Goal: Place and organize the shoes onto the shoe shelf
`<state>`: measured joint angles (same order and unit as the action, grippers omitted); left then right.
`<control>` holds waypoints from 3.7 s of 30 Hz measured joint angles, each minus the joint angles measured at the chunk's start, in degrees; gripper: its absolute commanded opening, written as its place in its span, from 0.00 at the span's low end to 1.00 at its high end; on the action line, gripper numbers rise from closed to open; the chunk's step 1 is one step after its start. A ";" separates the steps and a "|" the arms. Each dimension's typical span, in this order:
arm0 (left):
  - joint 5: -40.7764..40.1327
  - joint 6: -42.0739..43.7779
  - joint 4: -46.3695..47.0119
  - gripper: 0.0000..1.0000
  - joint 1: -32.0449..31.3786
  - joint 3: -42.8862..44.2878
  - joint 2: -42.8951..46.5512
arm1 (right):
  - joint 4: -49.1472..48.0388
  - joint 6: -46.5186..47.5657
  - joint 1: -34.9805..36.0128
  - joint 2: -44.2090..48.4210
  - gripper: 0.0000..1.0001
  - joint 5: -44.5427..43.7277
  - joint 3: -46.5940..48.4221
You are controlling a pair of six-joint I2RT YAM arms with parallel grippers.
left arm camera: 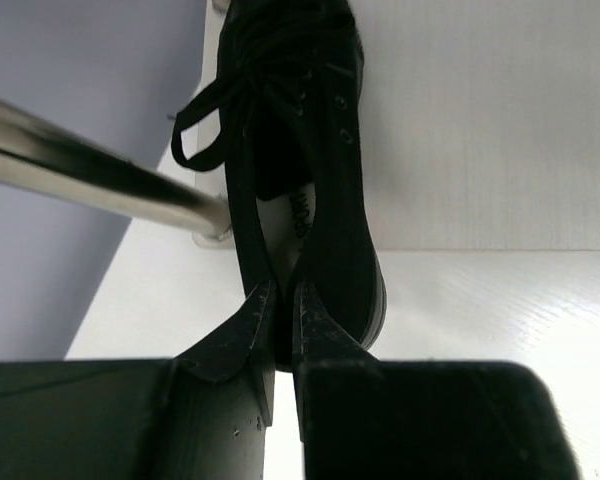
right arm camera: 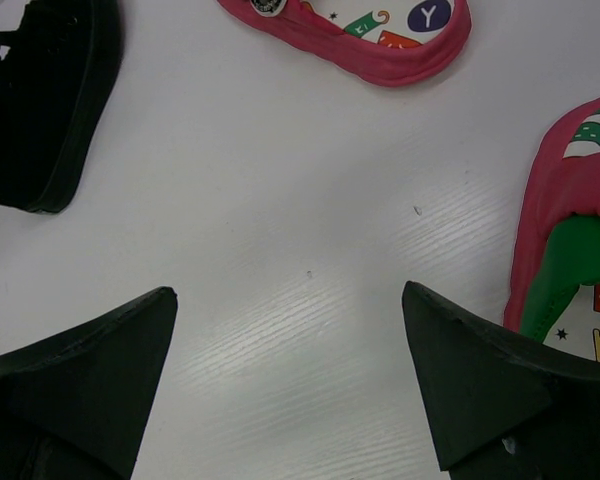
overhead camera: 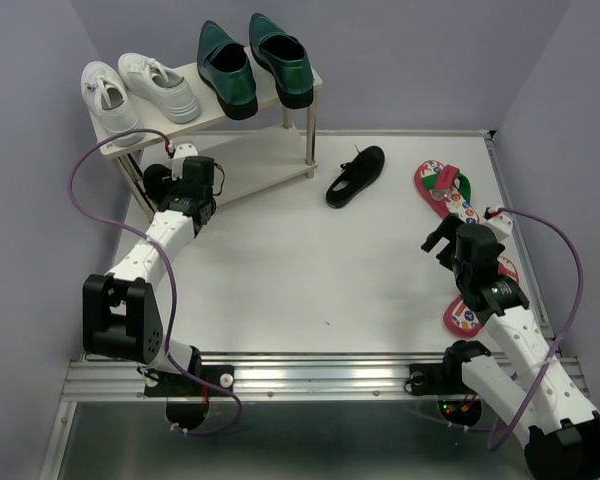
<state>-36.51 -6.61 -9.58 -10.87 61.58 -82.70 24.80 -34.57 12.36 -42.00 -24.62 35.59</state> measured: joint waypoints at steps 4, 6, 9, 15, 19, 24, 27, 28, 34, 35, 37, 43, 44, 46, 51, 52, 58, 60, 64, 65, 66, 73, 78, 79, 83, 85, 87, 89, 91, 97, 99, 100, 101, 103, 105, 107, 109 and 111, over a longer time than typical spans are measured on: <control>-1.60 -6.27 -5.33 0.01 -0.37 1.62 -3.13 | 0.00 0.02 -0.02 0.02 1.00 0.02 0.00; -1.62 -8.68 -7.10 0.13 -0.52 2.32 -4.55 | 0.00 0.02 0.00 0.11 1.00 0.00 0.00; -1.55 -12.13 -9.09 0.42 -0.63 3.10 -6.05 | 0.00 0.02 -0.02 0.61 1.00 0.02 0.00; -1.03 -16.52 -9.70 0.57 -0.61 3.32 -6.60 | 0.02 0.04 -0.02 1.14 1.00 0.02 0.00; -0.83 -17.77 -9.77 0.60 -0.61 3.32 -6.38 | 0.00 0.04 0.00 1.11 1.00 0.02 0.00; -0.90 -19.30 -9.99 0.68 -0.61 3.26 -3.58 | 0.00 0.04 -0.02 1.09 1.00 0.02 0.00; -1.70 -20.81 -10.03 0.67 -0.61 3.23 -1.68 | 0.00 0.04 0.00 1.09 1.00 0.04 0.00; -1.90 -21.16 -9.97 0.66 -0.61 3.08 -1.14 | 0.00 0.04 0.00 1.09 1.00 0.04 0.00; -3.06 -22.18 -9.90 0.60 -0.61 2.67 0.44 | 0.02 0.04 0.00 1.09 1.00 0.04 0.00; -3.26 -22.40 -9.94 0.58 -0.61 2.67 0.28 | 0.00 0.04 0.00 1.09 1.00 0.04 0.00; -4.04 -22.84 -9.90 0.55 -0.61 2.67 0.00 | 0.00 0.04 0.00 1.09 1.00 0.04 0.00; -5.25 -24.68 -9.42 0.54 -0.61 2.69 -4.07 | 0.00 0.04 -0.02 1.11 1.00 0.02 0.00; -5.20 -24.94 -9.40 0.54 -0.61 2.69 -4.79 | 0.00 0.04 0.00 1.14 1.00 0.02 0.00; -5.20 -25.27 -9.07 0.53 -0.61 2.69 -5.88 | 0.00 0.04 -0.02 1.16 1.00 0.02 0.00; -5.38 -25.42 -8.31 0.20 -0.63 2.84 -6.95 | 0.00 0.04 0.00 1.16 1.00 0.04 0.00; -5.55 -25.46 -8.24 0.09 -0.63 2.91 -7.10 | 0.00 0.04 0.00 1.16 1.00 0.02 0.00; -5.40 -24.11 -7.69 0.00 -0.68 3.82 -7.48 | 0.00 0.04 0.00 1.16 1.00 0.04 0.00; -5.40 -22.69 -7.48 0.00 -0.66 3.93 -7.34 | 0.00 0.04 0.00 1.16 1.00 0.02 -0.02; -5.09 -18.51 -6.14 0.00 -0.85 3.61 -6.25 | 0.00 0.04 0.00 1.16 1.00 0.04 -0.02; -5.03 -17.25 -5.46 0.00 -0.92 3.41 -5.31 | 0.00 0.04 -0.02 1.16 1.00 0.04 -0.02; -4.85 -15.82 -4.68 0.00 -0.92 3.13 -4.33 | 0.00 0.04 0.00 1.14 1.00 0.04 -0.04; -4.22 -8.07 -1.44 0.00 -0.92 1.75 1.36 | 0.02 0.04 -0.02 1.16 1.00 0.04 -0.09; -3.45 -4.52 1.40 0.00 -0.92 0.79 1.44 | -0.02 0.04 0.00 1.29 1.00 0.02 -0.33; -3.26 -4.20 1.79 0.00 -1.05 0.26 1.44 | -0.02 0.04 0.00 1.51 1.00 0.02 -0.57; -2.95 -4.39 1.66 0.00 -1.51 -0.68 0.72 | -0.02 0.04 0.00 1.95 1.00 0.02 -0.90; -3.02 -6.01 0.57 0.00 -1.55 -0.48 -0.35 | 0.00 0.04 0.00 1.97 1.00 0.02 -0.90; -3.17 -7.78 -2.03 0.04 -1.55 0.87 -2.54 | 0.00 0.04 0.00 1.97 1.00 0.02 -0.90; -3.37 -9.31 -3.85 0.18 -1.55 2.10 -4.70 | 0.00 0.04 0.00 1.97 1.00 0.02 -0.90; -3.96 -11.10 -5.44 0.28 -1.49 3.28 -6.88 | 0.00 0.04 0.00 1.97 1.00 0.02 -0.90; -5.49 -14.58 -7.61 0.53 -1.38 4.33 -8.37 | 0.00 0.04 0.00 2.60 1.00 0.02 -0.90; -5.64 -15.45 -7.93 0.53 -1.38 4.61 -8.37 | -0.02 0.04 0.00 2.67 1.00 0.02 -0.90; -5.77 -15.82 -8.17 0.53 -1.38 4.68 -8.37 | 0.00 0.04 0.00 2.64 1.00 0.04 -0.90; -5.86 -16.17 -8.24 0.53 -1.38 4.70 -8.37 | 0.00 0.04 0.00 2.64 1.00 0.04 -0.90; -6.01 -16.65 -8.35 0.53 -1.38 4.72 -8.37 | 0.00 0.04 0.00 2.64 1.00 0.04 -0.90; -6.03 -17.03 -8.52 0.53 -1.38 4.87 -8.44 | 0.00 0.04 -0.02 2.64 1.00 0.02 -0.90; -5.99 -17.51 -8.61 0.53 -1.33 4.92 -8.66 | 0.00 0.04 0.00 2.64 1.00 0.04 -0.90; -5.62 -18.03 -8.52 0.53 -1.05 4.92 -9.16 | 0.00 0.04 0.00 2.64 1.00 0.04 -0.90; -5.27 -18.45 -8.41 0.52 -0.70 4.92 -9.84 | -0.02 0.04 0.00 2.64 1.00 0.04 -0.90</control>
<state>-41.78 -25.06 -18.00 -11.57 66.50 -92.53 24.77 -34.52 12.36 -39.35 -24.58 34.70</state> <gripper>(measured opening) 0.527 0.998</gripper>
